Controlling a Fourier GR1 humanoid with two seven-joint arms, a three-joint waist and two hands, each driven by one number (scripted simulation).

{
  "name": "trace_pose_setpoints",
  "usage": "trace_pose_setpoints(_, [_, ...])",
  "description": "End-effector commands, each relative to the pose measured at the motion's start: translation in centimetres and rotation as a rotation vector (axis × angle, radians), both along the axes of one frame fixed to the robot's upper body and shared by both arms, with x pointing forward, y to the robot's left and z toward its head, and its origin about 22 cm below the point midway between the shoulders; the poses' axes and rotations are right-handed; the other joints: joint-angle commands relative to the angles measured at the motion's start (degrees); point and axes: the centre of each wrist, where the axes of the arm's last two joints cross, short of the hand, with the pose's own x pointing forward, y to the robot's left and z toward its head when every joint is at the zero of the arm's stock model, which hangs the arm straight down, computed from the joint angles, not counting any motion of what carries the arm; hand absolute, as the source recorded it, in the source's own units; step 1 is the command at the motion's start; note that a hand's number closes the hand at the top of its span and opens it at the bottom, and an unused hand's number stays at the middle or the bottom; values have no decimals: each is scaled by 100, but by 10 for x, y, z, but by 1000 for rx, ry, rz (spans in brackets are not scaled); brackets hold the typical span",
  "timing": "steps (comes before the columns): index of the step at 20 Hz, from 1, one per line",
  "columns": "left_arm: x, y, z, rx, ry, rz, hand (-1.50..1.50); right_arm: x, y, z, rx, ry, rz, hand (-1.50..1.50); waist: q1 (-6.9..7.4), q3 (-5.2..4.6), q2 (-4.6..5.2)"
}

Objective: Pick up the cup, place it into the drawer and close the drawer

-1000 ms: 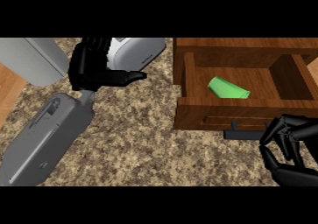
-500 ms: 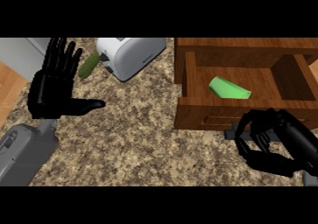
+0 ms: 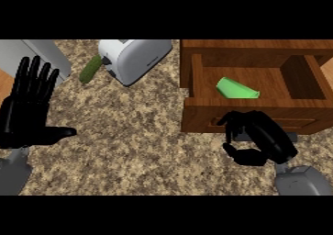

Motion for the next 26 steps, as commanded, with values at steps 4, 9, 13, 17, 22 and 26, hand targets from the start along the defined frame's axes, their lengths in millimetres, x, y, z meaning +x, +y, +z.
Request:
trace_pose_setpoints(4, [-8,17,-2,-10,1,8,-150,47,9,-38,-141,31,-15,-150,-14,2,11])
trace_pose_setpoints(9, [-24,22,-38,-10,-6,4,-150,71,8,-44,-148,83,-16,-150,-49,0,6])
trace_pose_setpoints(13, [-33,43,-30,-23,-16,4,-150,96,14,-57,-127,97,-32,-150,6,2,18])
trace_pose_setpoints(17, [-13,54,-31,-18,-21,-15,-150,120,7,-55,-104,136,-19,-150,48,3,67])
trace_pose_setpoints(22, [-21,51,-31,-25,-15,-35,-150,134,-12,-56,-67,142,-38,-150,140,9,91])
trace_pose_setpoints(26, [-24,41,-23,-36,-15,-59,-150,157,-34,-13,-88,165,-55,-150,299,15,117])
